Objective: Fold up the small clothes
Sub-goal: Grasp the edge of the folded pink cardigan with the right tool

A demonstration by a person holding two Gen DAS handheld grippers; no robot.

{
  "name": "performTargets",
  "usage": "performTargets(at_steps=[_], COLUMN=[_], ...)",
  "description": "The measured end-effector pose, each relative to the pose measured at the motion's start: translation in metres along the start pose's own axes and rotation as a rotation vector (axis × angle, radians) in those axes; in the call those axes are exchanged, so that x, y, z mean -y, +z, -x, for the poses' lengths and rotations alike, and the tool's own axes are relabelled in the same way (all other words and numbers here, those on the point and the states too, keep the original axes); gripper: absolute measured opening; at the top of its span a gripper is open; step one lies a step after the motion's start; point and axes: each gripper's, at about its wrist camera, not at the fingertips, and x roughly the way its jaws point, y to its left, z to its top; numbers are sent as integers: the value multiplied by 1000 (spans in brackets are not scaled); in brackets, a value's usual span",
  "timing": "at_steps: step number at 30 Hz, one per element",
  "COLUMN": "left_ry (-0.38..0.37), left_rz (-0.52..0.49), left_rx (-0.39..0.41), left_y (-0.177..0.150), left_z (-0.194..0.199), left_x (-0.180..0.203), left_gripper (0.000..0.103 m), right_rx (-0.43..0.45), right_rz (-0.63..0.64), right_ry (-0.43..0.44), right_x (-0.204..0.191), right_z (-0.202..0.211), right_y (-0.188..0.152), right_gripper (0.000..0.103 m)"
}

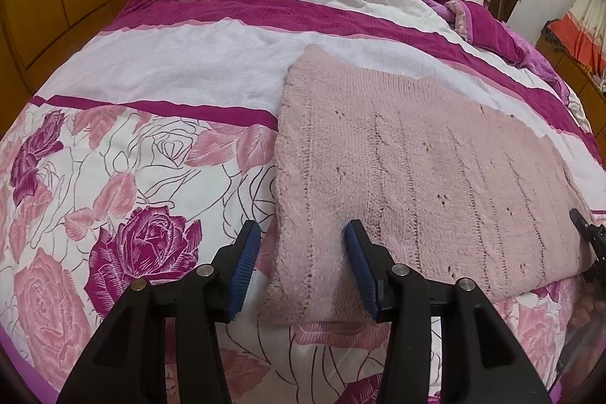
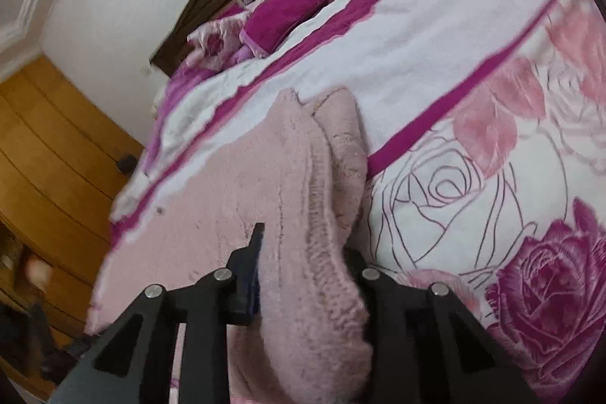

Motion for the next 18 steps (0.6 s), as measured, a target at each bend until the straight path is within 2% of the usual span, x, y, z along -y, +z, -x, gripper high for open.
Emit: performTargets(at_steps=[7, 12, 18], left_ry=[-11, -11, 8], left_rz=[5, 13, 24], left_rx=[-10, -7, 0], left_y=[1, 1, -1], left_z=[11, 24, 34], left_x=[-8, -16, -29], left_gripper=[25, 25, 25], right_rx=[38, 68, 75], right_rz=[40, 131, 192], right_ry=[-29, -69, -63], right_x=[-21, -55, -97], right_z=[8, 18, 21], right_y=[3, 10, 21], right_gripper=[26, 25, 25])
